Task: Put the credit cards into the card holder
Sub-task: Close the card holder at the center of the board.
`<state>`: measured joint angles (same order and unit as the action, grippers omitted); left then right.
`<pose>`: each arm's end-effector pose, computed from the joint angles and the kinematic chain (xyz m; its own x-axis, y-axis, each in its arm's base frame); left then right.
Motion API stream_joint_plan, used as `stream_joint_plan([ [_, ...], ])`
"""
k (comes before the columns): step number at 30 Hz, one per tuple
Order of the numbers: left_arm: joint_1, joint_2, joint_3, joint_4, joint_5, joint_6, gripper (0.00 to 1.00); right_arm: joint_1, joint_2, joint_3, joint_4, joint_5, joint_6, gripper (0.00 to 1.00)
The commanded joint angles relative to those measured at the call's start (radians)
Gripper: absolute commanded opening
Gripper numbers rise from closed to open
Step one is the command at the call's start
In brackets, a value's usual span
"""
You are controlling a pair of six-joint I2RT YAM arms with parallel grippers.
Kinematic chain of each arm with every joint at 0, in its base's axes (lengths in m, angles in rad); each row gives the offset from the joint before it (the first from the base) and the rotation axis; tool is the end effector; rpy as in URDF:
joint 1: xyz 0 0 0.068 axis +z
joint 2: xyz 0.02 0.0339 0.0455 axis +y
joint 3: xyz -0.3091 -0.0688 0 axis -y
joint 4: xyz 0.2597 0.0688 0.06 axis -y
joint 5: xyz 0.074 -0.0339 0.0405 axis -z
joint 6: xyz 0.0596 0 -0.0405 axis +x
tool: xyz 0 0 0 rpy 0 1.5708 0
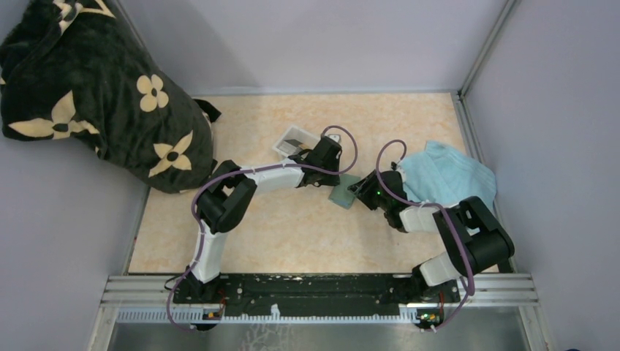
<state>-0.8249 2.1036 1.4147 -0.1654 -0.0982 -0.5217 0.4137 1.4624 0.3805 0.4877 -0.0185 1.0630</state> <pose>0.3458 -0.3656 0.1605 -0.7862 0.1201 -0.6062 0.3408 0.9025 -0.2632 0.2488 0.1104 0.1449 -0.6127 0.6851 -0.3939 0.2457 0.6388 0.7291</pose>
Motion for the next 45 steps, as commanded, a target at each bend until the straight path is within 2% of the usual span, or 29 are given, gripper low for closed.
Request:
stream_joint_plan([
  [1,-0.011,0.133,-0.088,-0.209,-0.024,0.038,0.21,0.022,0.045,-0.011,-0.097,0.036,-0.007,0.45],
  [25,-0.037,0.137,-0.114,-0.203,-0.020,0.046,0.21,0.046,0.065,0.005,-0.094,0.158,-0.020,0.43],
  [45,-0.041,0.015,-0.210,-0.158,-0.046,0.041,0.21,0.047,0.113,0.038,-0.095,0.207,0.039,0.40],
])
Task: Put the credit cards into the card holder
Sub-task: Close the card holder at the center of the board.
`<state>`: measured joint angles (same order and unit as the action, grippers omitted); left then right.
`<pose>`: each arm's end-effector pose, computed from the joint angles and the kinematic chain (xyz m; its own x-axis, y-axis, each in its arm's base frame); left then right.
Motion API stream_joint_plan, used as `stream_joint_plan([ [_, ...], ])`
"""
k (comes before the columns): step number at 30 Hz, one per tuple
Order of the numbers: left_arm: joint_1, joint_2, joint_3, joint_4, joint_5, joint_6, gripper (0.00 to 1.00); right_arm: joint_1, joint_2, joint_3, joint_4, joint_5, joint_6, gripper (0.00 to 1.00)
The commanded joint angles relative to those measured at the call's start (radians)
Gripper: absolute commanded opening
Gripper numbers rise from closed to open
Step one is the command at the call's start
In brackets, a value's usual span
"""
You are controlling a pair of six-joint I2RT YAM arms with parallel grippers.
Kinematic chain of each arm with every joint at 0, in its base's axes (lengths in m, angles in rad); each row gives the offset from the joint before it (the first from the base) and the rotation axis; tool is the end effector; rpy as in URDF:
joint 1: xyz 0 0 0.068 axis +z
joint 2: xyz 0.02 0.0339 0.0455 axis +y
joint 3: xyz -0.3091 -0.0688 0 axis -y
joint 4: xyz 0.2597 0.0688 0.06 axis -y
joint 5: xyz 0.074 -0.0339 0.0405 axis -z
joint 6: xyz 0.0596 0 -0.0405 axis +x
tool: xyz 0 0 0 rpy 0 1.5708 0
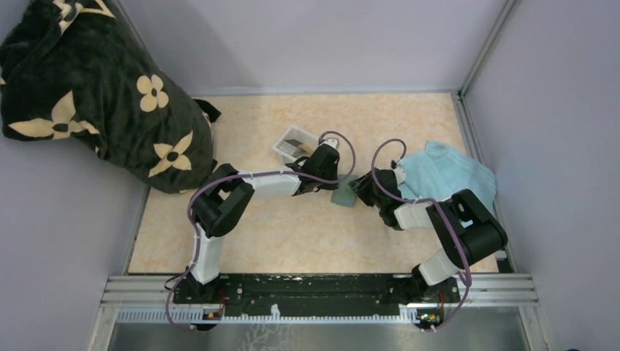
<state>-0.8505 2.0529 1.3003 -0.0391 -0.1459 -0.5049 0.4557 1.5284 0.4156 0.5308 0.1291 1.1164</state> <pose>0.3279 -0.3606 0.1590 -0.7379 0.1153 -0.6650 0.3648 0.8971 -0.2493 0.2608 0.1193 0.1427 -0.5220 0.7365 -0.4302 0.2943 0.6290 0.7195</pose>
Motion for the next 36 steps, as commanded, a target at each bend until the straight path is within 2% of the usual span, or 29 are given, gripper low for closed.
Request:
stream_joint_plan([
  [1,-0.015,0.057,-0.099,-0.280,0.001,0.024,0.21,0.005,0.047,0.003,-0.139,0.060,-0.014,0.40],
  [11,-0.020,-0.018,-0.126,-0.220,0.026,0.014,0.21,0.005,0.046,-0.002,-0.124,0.047,-0.027,0.42],
  [20,-0.021,0.012,-0.091,-0.230,0.029,0.021,0.21,0.005,0.034,-0.025,-0.028,-0.031,-0.117,0.47],
  [25,-0.022,0.026,-0.079,-0.239,0.027,0.024,0.21,0.005,-0.014,-0.046,-0.043,-0.033,-0.158,0.48],
  [36,-0.020,0.055,-0.050,-0.260,0.032,0.041,0.21,0.004,-0.034,-0.093,0.018,-0.066,-0.176,0.48],
])
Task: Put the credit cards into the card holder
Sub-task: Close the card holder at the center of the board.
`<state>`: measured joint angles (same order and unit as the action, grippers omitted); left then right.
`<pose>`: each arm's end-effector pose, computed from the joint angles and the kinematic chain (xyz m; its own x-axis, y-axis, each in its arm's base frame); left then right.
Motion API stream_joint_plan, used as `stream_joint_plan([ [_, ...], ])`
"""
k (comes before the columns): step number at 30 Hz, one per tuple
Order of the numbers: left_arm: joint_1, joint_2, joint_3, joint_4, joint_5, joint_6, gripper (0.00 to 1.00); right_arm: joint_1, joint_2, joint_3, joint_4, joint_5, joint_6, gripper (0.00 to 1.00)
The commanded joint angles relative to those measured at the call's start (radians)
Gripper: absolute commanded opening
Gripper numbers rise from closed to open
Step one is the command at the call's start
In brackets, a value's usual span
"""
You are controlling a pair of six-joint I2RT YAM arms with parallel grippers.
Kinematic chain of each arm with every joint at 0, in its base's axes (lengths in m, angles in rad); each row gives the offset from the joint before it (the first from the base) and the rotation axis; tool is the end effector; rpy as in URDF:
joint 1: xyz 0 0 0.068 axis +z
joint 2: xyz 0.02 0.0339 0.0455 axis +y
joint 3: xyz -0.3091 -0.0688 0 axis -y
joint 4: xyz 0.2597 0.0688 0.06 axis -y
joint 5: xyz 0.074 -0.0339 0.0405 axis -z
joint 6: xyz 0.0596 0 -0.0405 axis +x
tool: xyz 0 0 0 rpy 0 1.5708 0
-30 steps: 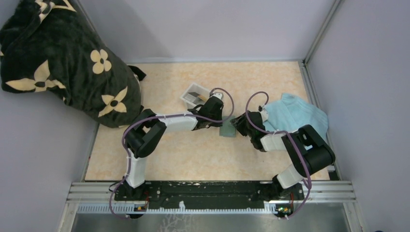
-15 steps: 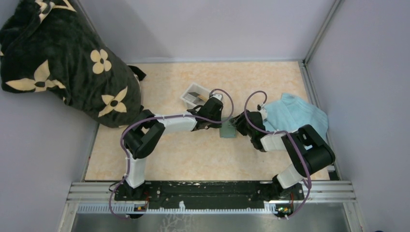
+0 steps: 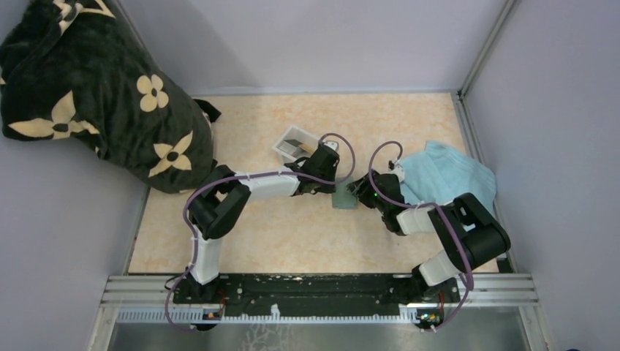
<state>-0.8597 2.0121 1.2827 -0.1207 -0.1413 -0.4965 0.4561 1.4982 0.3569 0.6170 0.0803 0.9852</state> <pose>0.3153 -0.3532 0.1647 -0.7596 0.1592 -0.6306 0.3726 0.9012 -0.2213 0.2497 0.1172 0.1439 -0.5623 0.6494 -0.5119 0.1664 0.6953 0.6992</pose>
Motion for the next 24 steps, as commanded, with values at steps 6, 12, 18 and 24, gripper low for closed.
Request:
stream_joint_plan([
  [6,-0.012,0.104,-0.026,-0.184,0.029,0.041,0.21,0.004,-0.016,-0.046,-0.053,-0.020,-0.042,0.48],
  [12,-0.011,0.109,-0.018,-0.189,0.030,0.046,0.21,0.004,-0.039,-0.068,-0.048,-0.021,-0.038,0.46],
  [18,-0.011,0.114,-0.009,-0.194,0.031,0.049,0.21,0.005,-0.035,-0.071,-0.042,-0.018,-0.037,0.43],
  [24,-0.011,0.118,-0.001,-0.200,0.032,0.049,0.21,0.006,-0.020,-0.069,-0.020,-0.015,-0.019,0.41],
])
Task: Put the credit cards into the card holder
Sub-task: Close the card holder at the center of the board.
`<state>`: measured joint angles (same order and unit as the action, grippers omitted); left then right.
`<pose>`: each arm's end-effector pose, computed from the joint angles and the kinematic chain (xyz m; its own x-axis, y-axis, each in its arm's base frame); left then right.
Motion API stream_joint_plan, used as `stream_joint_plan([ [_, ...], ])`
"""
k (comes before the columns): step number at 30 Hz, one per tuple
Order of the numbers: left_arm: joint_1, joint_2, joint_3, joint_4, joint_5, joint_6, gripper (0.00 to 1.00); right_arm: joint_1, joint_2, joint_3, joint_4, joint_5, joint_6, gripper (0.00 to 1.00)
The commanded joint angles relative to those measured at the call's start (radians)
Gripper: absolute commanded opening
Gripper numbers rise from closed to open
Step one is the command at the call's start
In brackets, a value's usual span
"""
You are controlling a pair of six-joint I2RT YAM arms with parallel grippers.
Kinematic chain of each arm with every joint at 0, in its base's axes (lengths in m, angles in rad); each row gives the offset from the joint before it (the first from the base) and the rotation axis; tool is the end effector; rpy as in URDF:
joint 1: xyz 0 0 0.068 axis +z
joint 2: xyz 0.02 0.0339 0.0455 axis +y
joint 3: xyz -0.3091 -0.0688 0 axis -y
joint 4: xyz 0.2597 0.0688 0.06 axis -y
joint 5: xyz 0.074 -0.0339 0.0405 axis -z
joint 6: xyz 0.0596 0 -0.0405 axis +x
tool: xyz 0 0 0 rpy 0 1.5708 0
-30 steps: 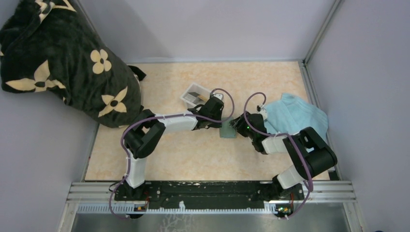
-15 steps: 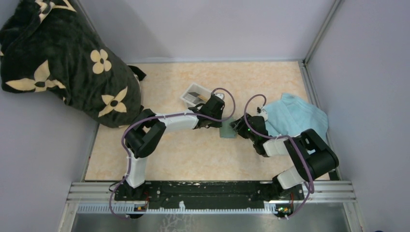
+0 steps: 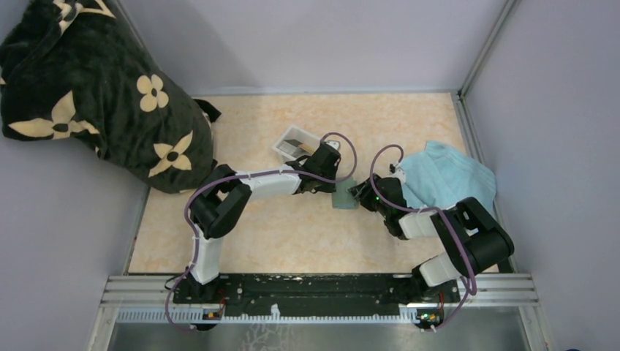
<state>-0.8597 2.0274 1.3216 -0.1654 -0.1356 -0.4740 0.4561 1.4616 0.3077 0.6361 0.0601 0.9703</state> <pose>0.3184 -0.3573 0.1663 -0.7610 0.1905 -0.6201 0.3894 0.8987 -0.2019 0.2371 0.1123 0.1415 -0.5752 0.6352 -0.5155 0.1447 0.6992 0.7001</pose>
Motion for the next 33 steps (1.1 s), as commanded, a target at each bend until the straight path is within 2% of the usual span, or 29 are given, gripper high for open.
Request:
stream_joint_plan([
  [1,-0.011,0.104,-0.040,-0.157,0.025,0.027,0.21,0.005,0.022,-0.017,-0.034,0.001,-0.002,0.41],
  [13,-0.010,0.102,-0.043,-0.163,0.023,0.037,0.21,0.004,0.037,-0.025,0.016,0.005,0.066,0.43],
  [33,-0.011,0.106,-0.040,-0.158,0.024,0.050,0.21,0.005,0.109,-0.016,0.020,-0.014,0.085,0.42],
])
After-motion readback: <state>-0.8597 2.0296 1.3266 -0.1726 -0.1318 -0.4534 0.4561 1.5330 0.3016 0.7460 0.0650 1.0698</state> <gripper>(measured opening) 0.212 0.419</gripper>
